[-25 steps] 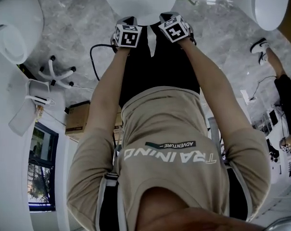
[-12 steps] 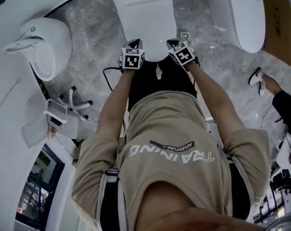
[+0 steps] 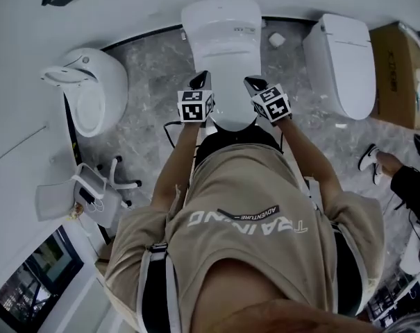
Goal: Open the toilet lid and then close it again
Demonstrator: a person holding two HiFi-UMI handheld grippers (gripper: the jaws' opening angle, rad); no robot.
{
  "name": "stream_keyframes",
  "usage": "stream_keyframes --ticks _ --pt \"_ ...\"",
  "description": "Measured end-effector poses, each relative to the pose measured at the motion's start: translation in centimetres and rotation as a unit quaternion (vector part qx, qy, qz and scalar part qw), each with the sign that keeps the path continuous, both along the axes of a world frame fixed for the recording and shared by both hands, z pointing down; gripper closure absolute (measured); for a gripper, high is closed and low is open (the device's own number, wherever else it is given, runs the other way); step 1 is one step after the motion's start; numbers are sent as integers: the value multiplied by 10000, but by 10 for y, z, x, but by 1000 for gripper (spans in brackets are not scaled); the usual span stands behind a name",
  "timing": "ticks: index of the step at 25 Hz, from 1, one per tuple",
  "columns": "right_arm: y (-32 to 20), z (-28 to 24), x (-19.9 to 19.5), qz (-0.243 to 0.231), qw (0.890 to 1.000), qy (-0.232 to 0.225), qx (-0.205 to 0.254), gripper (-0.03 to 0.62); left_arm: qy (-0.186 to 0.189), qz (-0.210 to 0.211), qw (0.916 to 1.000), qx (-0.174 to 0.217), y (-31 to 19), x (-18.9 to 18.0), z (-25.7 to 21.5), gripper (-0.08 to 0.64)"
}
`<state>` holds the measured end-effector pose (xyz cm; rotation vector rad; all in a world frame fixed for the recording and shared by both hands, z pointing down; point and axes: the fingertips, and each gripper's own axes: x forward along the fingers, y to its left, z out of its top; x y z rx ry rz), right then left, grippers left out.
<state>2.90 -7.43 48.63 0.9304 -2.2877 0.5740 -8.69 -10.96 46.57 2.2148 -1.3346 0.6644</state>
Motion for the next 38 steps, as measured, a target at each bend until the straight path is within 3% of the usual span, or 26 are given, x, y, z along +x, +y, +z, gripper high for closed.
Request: stream_keyframes --ticks 5,11,21,27,30,38 --pt "-31 -72 -6 74 9970 -113 768 578 103 109 9956 923 -29 -6 -86 558" --pt "-60 -151 -2 196 9861 -275 1624 578 117 265 9826 1836 -50 7 -167 557" --pt "-74 -257 10 411 9589 -738 2709 578 334 134 9631 2666 -61 12 -250 557" --pt "-77 -302 2 411 9441 -1014 3110 578 77 79 9418 3361 -54 7 -296 557" --pt "-75 -312 3 419 9413 -1110 3160 578 98 61 9385 3451 -46 10 -305 557" --pt "-66 -311 9 453 9431 -1164 3081 578 149 186 9400 3404 -42 17 -309 557"
